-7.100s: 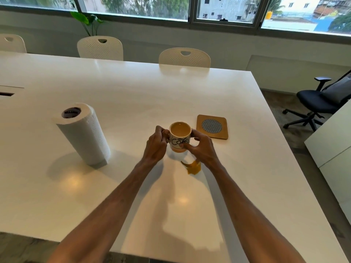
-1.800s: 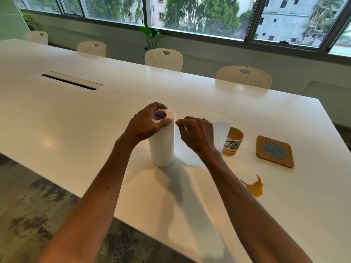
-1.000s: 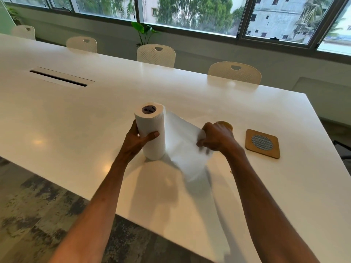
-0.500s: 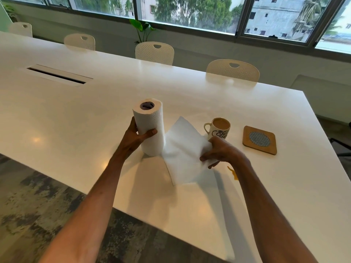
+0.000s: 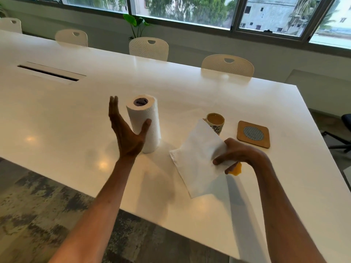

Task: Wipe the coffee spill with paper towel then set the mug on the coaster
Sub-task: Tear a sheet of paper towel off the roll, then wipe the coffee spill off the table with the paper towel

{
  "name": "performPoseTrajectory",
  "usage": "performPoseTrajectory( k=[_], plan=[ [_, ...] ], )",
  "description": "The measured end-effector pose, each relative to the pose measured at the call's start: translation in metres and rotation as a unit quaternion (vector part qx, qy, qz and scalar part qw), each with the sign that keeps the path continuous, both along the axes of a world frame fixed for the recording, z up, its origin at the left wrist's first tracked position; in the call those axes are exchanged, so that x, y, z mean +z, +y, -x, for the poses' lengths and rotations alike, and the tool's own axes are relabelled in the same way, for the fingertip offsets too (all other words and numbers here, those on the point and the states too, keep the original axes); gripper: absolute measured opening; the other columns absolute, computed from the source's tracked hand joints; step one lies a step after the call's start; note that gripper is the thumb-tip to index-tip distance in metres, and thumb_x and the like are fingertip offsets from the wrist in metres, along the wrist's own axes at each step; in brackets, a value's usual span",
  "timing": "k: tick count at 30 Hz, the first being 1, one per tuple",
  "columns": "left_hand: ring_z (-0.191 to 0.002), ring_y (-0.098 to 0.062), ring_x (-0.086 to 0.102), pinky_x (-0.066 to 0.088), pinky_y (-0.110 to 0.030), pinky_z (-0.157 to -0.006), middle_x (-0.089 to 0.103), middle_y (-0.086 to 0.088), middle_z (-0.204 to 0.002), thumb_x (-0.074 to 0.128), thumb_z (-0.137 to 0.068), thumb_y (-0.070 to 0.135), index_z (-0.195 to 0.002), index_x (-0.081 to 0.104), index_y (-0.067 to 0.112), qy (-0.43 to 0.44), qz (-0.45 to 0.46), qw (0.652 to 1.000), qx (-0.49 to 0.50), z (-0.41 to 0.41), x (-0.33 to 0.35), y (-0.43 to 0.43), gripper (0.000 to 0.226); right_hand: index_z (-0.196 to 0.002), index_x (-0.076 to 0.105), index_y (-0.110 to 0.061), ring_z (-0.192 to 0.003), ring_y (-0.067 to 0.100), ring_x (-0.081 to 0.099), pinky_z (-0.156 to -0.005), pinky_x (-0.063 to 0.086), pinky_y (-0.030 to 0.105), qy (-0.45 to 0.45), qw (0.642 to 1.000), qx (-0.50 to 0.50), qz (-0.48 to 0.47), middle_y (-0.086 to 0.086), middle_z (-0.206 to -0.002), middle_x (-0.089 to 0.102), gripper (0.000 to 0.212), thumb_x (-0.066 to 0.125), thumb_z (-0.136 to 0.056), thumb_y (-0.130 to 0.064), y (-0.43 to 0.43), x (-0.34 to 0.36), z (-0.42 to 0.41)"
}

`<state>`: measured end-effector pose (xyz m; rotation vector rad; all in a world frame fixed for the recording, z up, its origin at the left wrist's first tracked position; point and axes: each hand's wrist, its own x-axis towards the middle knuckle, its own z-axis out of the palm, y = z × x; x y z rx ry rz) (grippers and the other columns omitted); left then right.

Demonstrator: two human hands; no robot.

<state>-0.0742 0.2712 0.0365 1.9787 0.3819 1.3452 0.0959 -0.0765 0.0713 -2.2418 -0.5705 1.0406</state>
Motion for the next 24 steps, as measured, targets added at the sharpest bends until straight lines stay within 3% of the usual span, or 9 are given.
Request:
performPoseTrajectory(
  k=[3, 5, 7, 10, 13, 15, 17, 21, 24],
  plan=[
    [-0.163, -0.031, 0.03, 0.027, -0.05, -0.131, 0.03, -0.005, -0.175, 0.084, -0.086, 0.049, -0.168, 0.027, 0.009, -0.029, -0.152, 0.987, -0.049, -0.007, 0.006, -0.04, 0.107, -0.121, 0.064, -0.016, -0.072, 0.033, 0.081, -0.057, 0.065, 0.036, -0.014, 1.0, 0.021, -0.006, 0.001, -0.087, 0.082, 0.051, 0.094, -0.08, -0.026, -0.008, 0.014, 0.011],
    [-0.161, -0.022, 0.034, 0.031, -0.047, -0.129, 0.033, 0.002, -0.174, 0.083, -0.088, 0.052, -0.169, 0.028, 0.015, 0.047, -0.181, 0.972, -0.146, -0.015, 0.007, -0.071, 0.105, -0.119, 0.066, -0.015, -0.074, 0.033, 0.081, -0.063, 0.067, 0.039, -0.027, 0.999, 0.018, -0.002, 0.006, -0.089, 0.081, 0.048, 0.093, -0.082, -0.026, -0.014, 0.023, 0.019],
    [-0.157, -0.015, 0.039, 0.037, -0.051, -0.127, 0.037, 0.007, -0.172, 0.083, -0.089, 0.053, -0.171, 0.021, 0.025, 0.169, -0.126, 0.947, -0.243, -0.023, 0.006, -0.098, 0.107, -0.126, 0.065, -0.013, -0.089, 0.034, 0.08, -0.078, 0.068, 0.046, -0.054, 0.998, 0.024, 0.005, 0.011, -0.105, 0.078, 0.053, 0.092, -0.083, -0.027, -0.017, 0.031, 0.026],
    [-0.154, -0.019, 0.041, 0.037, -0.054, -0.127, 0.044, 0.001, -0.168, 0.088, -0.087, 0.045, -0.171, 0.016, 0.031, 0.315, -0.01, 0.891, -0.327, -0.038, 0.007, -0.119, 0.112, -0.129, 0.066, -0.013, -0.107, 0.031, 0.073, -0.094, 0.065, 0.046, -0.085, 0.996, 0.031, -0.006, 0.007, -0.114, 0.073, 0.054, 0.091, -0.083, -0.028, -0.028, 0.042, 0.034],
    [-0.151, -0.018, 0.048, 0.038, -0.05, -0.128, 0.053, 0.001, -0.163, 0.087, -0.09, 0.04, -0.168, 0.03, 0.028, 0.393, 0.078, 0.826, -0.397, -0.052, 0.016, -0.131, 0.098, -0.13, 0.068, -0.014, -0.11, 0.027, 0.071, -0.098, 0.063, 0.043, -0.091, 0.995, 0.027, -0.013, 0.007, -0.118, 0.074, 0.056, 0.092, -0.082, -0.029, -0.041, 0.052, 0.039],
    [-0.137, -0.016, 0.063, 0.05, -0.049, -0.119, 0.065, 0.003, -0.149, 0.085, -0.094, 0.032, -0.16, 0.048, 0.023, 0.393, 0.115, 0.793, -0.451, -0.059, 0.021, -0.141, 0.076, -0.119, 0.073, -0.02, -0.101, 0.018, 0.073, -0.085, 0.063, 0.027, -0.107, 0.994, 0.016, -0.018, 0.0, -0.108, 0.076, 0.044, 0.093, -0.081, -0.03, -0.054, 0.059, 0.04],
    [-0.121, -0.02, 0.074, 0.059, -0.046, -0.108, 0.076, 0.0, -0.133, 0.082, -0.096, 0.026, -0.146, 0.066, 0.016, 0.358, 0.135, 0.798, -0.466, -0.066, 0.027, -0.151, 0.054, -0.109, 0.077, -0.019, -0.093, 0.015, 0.075, -0.078, 0.062, 0.024, -0.124, 0.992, 0.0, -0.028, -0.001, -0.101, 0.079, 0.034, 0.093, -0.081, -0.028, -0.067, 0.065, 0.039],
    [-0.098, -0.015, 0.077, 0.061, -0.038, -0.092, 0.083, 0.0, -0.107, 0.08, -0.098, 0.024, -0.12, 0.082, 0.014, 0.28, 0.153, 0.847, -0.426, -0.079, 0.045, -0.174, 0.024, -0.104, 0.08, -0.004, -0.096, 0.032, 0.077, -0.086, 0.064, 0.045, -0.158, 0.984, -0.062, -0.051, 0.014, -0.102, 0.081, 0.025, 0.09, -0.081, -0.008, -0.098, 0.072, 0.031],
    [-0.089, -0.003, 0.07, 0.053, -0.024, -0.082, 0.082, -0.005, -0.108, 0.08, -0.098, 0.018, -0.112, 0.084, 0.013, 0.229, 0.101, 0.883, -0.398, -0.092, 0.056, -0.192, 0.015, -0.089, 0.077, -0.02, -0.092, 0.029, 0.073, -0.076, 0.06, 0.037, -0.256, 0.959, -0.123, -0.019, 0.008, -0.094, 0.078, 0.014, 0.086, -0.081, -0.013, -0.118, 0.072, 0.021]
  ],
)
